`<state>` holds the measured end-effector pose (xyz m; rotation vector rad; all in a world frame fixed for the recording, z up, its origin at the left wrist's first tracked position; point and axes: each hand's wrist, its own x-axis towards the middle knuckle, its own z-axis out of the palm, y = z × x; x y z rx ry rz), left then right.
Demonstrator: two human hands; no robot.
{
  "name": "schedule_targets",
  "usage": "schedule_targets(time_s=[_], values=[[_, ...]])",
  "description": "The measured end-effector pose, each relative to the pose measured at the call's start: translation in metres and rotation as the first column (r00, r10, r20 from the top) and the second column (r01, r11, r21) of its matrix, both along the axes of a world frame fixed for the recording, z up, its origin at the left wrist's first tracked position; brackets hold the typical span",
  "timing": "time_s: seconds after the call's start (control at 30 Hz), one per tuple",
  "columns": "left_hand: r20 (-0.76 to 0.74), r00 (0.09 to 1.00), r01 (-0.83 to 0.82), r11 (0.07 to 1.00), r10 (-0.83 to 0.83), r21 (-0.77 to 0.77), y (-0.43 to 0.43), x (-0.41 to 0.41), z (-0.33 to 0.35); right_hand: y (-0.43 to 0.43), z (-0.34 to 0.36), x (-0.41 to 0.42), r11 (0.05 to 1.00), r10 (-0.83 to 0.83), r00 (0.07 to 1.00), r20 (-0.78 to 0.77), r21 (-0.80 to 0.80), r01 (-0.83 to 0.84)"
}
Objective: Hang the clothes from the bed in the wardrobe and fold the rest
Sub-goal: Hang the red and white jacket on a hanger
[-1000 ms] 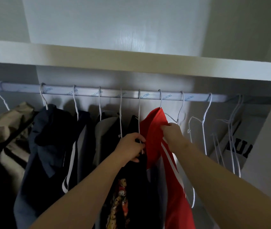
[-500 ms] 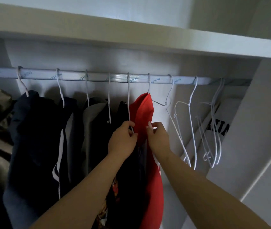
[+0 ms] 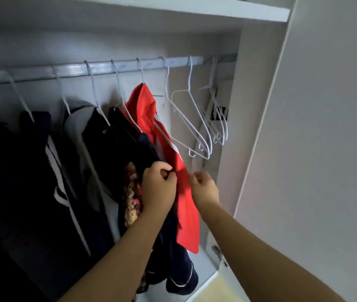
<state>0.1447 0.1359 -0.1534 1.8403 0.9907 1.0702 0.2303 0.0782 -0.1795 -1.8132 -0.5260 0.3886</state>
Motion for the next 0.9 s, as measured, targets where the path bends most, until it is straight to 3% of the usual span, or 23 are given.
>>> schedule_targets(time_s=[0.17, 0.27, 0.43, 0.57, 0.7, 0.9], values=[[-0.097, 0.949, 0.266, 0.926, -0.300, -0.268, -0.071, 0.013, -0.040, -0.090, -0.039, -0.005, 0.977, -0.211, 0.961, -0.181, -0.063, 0.203], [-0.173, 0.861, 0.387, 0.837, -0.478, -0.387, -0.123, 0.024, -0.062, -0.154, -0.059, -0.008, 0.942, -0.336, 0.899, -0.280, -0.107, 0.319], [-0.247, 0.610, 0.543, 0.623, -0.753, -0.563, -0.243, 0.028, -0.100, -0.287, -0.091, -0.037, 0.835, -0.538, 0.730, -0.422, -0.149, 0.529], [-0.296, 0.352, 0.612, 0.458, -0.888, -0.645, -0.374, 0.007, -0.128, -0.421, -0.110, -0.090, 0.688, -0.689, 0.543, -0.480, -0.198, 0.698], [-0.283, 0.137, 0.633, 0.303, -0.949, -0.712, -0.512, -0.040, -0.148, -0.558, -0.129, -0.163, 0.521, -0.794, 0.345, -0.501, -0.269, 0.810], [-0.242, -0.093, 0.600, 0.140, -0.966, -0.788, -0.691, -0.120, -0.168, -0.728, -0.145, -0.273, 0.305, -0.852, 0.091, -0.516, -0.347, 0.887]])
